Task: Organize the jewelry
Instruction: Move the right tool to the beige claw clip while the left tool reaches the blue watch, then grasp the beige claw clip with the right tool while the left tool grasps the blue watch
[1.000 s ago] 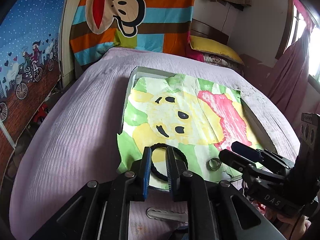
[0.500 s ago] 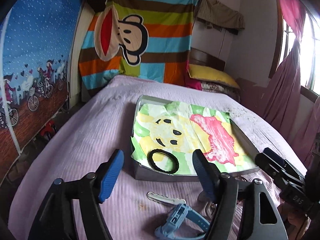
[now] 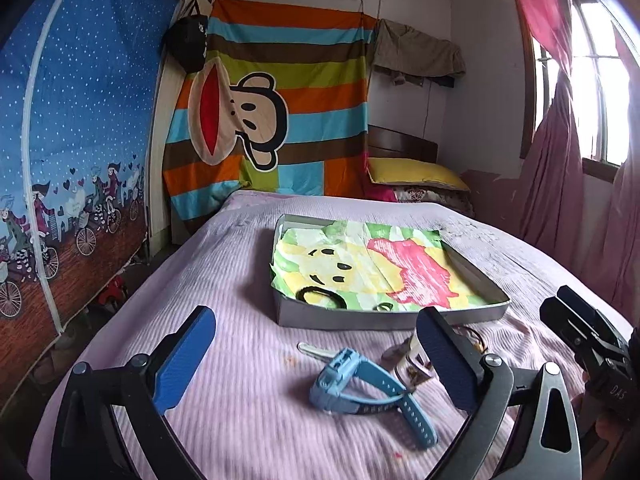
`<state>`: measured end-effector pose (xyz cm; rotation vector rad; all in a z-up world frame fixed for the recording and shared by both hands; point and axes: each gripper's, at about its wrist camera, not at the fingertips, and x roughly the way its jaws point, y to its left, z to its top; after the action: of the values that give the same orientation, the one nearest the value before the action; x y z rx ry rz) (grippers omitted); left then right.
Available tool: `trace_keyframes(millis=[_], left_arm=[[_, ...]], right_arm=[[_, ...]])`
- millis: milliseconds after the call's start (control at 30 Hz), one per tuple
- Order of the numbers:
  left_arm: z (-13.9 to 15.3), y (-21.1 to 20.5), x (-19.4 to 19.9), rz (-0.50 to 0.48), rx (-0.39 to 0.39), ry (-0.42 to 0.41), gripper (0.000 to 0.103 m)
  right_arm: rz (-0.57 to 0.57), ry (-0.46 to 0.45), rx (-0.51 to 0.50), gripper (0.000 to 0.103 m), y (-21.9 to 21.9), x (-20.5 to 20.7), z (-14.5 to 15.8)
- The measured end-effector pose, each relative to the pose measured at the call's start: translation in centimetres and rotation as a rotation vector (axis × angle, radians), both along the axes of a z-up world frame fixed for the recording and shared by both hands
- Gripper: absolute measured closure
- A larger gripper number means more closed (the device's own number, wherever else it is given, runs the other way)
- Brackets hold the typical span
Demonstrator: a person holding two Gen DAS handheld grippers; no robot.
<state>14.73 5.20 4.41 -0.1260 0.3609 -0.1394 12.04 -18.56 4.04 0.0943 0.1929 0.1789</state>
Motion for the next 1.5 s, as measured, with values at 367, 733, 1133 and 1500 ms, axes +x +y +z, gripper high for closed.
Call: trace_keyframes(millis=[367, 733, 1133, 1500], left_arm=[[-2.9, -0.9, -1.1, -0.069, 0.083, 0.071, 0.001], [-4.2, -0.5, 0.9, -0.08, 0.087, 0.162, 0.001], [-5.2, 0.3, 3.1, -0.144, -0.026, 0.231, 0.022], [-5.8, -0.5, 4.7, -0.209, -0.059, 0.27, 0.056]], right_arm=[[0.017, 0.108, -0.059, 0.001, 0.1, -1.0, -2.8], [0.061, 0.323, -0.093, 0.001, 1.0, 3.0, -5.2], [0.136, 0.445, -0.115, 0.016, 2.5, 7.6, -5.9], [0.217, 0.466, -0.147, 0.031, 4.7, 10.2, -5.7]])
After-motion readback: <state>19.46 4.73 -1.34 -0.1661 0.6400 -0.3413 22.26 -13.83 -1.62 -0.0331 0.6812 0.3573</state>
